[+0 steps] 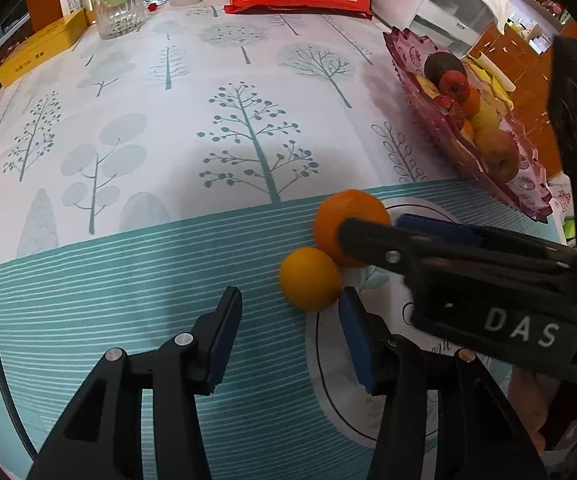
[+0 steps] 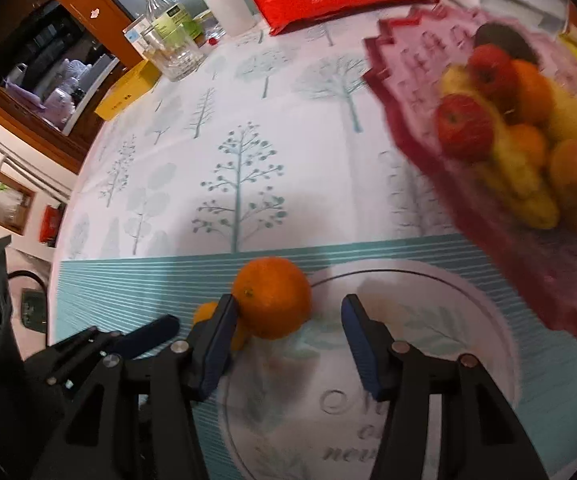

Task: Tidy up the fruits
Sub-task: 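Grasp the large orange with the right tool while the left tool grasps the small orange, then carry the large orange into the bowl with the right tool while the left tool releases the small orange there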

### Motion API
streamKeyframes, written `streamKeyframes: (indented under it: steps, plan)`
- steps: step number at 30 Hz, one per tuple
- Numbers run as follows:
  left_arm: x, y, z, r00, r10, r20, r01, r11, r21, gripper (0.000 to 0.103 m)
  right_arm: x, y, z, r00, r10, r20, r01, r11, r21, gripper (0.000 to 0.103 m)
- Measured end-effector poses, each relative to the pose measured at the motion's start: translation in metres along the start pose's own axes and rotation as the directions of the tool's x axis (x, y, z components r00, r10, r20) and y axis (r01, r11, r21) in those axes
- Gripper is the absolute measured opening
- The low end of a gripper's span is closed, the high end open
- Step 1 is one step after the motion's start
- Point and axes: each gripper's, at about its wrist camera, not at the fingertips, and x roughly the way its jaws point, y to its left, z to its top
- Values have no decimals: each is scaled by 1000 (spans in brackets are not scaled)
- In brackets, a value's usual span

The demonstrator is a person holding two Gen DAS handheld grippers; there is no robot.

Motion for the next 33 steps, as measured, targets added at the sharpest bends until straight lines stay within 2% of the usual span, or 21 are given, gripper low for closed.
streamKeyframes:
  steps: [3, 4, 6, 9, 19, 27, 33]
  plan:
    - [3, -2, 1, 1000, -10, -5, 10, 1000, 2, 49, 6, 4, 2, 1000, 12, -17, -12, 1000, -21, 52]
    - [4, -2, 1, 1000, -11, -6, 11, 1000, 2, 49, 8, 5, 3, 999, 33, -26, -33, 999, -19, 46]
    - [5, -2, 1, 1000, -11, -7, 11, 1000, 3, 48, 10, 4, 4, 997, 75, -34, -76, 997, -6, 41]
    - [6, -1, 2, 1000, -20, -9, 20, 1000, -4, 48, 9, 3, 5, 996, 81, -32, -81, 997, -8, 39]
    - [11, -6, 4, 999, -25, -21, 25, 1000, -10, 33, -21, -23, -7, 1000, -2, 15, 1, 1000, 26, 39]
    - [12, -5, 6, 999, -36, -14, 36, 998, -53, 32, -35, -32, -23, 999, -21, 31, 20, 999, 35, 39]
    - [0, -11, 1, 1000, -19, 23, 21, 998, -64, 31, -50, -30, -36, 998, -24, 53, 24, 1000, 8, 38]
